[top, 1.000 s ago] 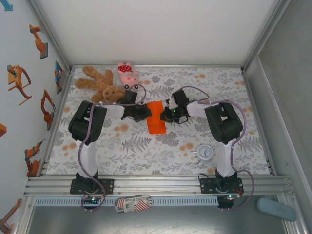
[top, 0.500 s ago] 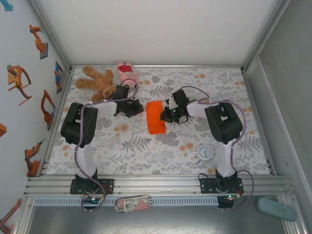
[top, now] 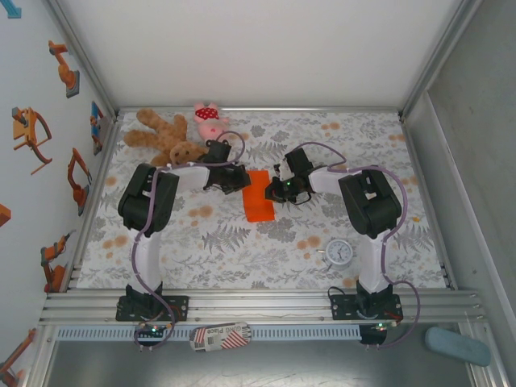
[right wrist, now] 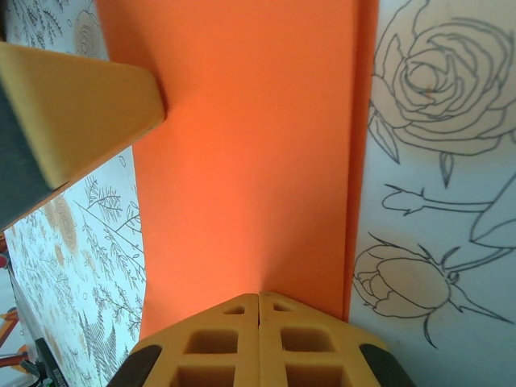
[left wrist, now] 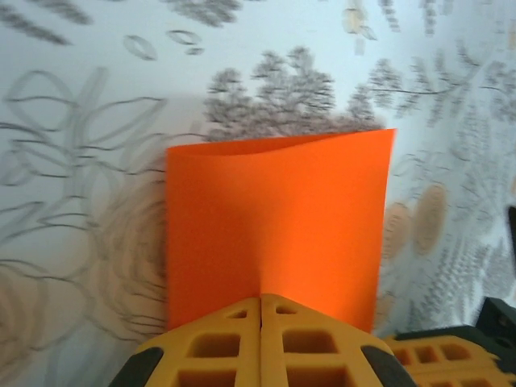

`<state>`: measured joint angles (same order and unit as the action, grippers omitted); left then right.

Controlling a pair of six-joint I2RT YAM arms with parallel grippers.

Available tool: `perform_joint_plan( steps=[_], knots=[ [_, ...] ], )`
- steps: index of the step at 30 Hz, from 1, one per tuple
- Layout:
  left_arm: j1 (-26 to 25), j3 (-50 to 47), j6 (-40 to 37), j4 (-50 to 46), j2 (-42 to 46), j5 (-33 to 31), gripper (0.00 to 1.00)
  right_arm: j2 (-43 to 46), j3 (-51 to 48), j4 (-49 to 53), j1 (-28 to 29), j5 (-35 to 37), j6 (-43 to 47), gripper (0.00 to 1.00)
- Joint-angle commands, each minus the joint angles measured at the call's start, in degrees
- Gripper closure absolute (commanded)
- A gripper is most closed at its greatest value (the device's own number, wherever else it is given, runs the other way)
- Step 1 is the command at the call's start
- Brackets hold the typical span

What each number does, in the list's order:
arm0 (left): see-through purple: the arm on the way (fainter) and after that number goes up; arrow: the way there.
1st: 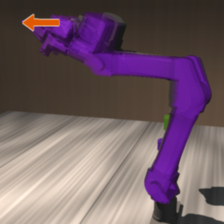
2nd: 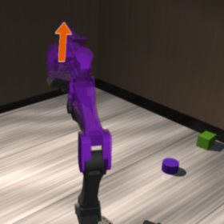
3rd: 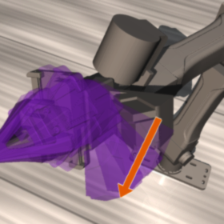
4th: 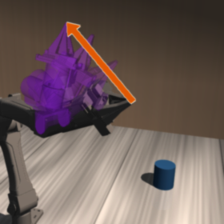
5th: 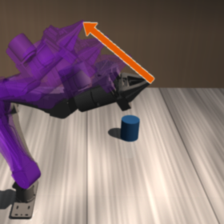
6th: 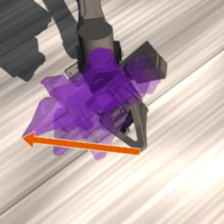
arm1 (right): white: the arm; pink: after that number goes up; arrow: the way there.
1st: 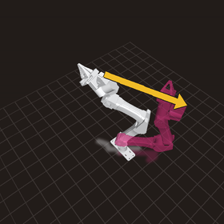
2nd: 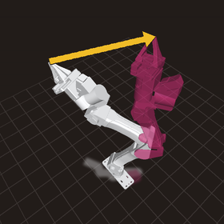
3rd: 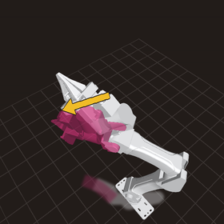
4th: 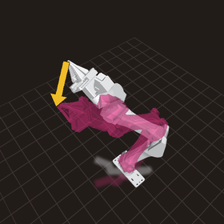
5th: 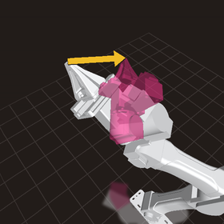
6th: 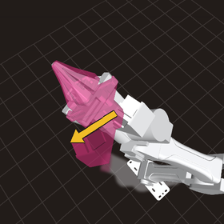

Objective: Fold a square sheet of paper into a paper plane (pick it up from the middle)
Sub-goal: First fold the square sheet of paper in half at the center of the table.

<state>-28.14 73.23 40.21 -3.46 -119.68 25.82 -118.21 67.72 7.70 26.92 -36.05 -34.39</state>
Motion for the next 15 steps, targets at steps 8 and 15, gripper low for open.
perform_joint_plan(
  steps=[8, 15],
  knots=[
    [4.9, 5.2, -7.2, -12.4, -2.1, -8.8, 0.93, -7.6, -6.4, 13.7, -1.0, 15.0, 2.3, 1.0],
    [4.5, 6.2, -9.0, -10.1, 2.2, -2.9, 0.93, -7.1, -6.4, 13.7, -1.2, 15.0, 2.3, 1.0]
  ],
)
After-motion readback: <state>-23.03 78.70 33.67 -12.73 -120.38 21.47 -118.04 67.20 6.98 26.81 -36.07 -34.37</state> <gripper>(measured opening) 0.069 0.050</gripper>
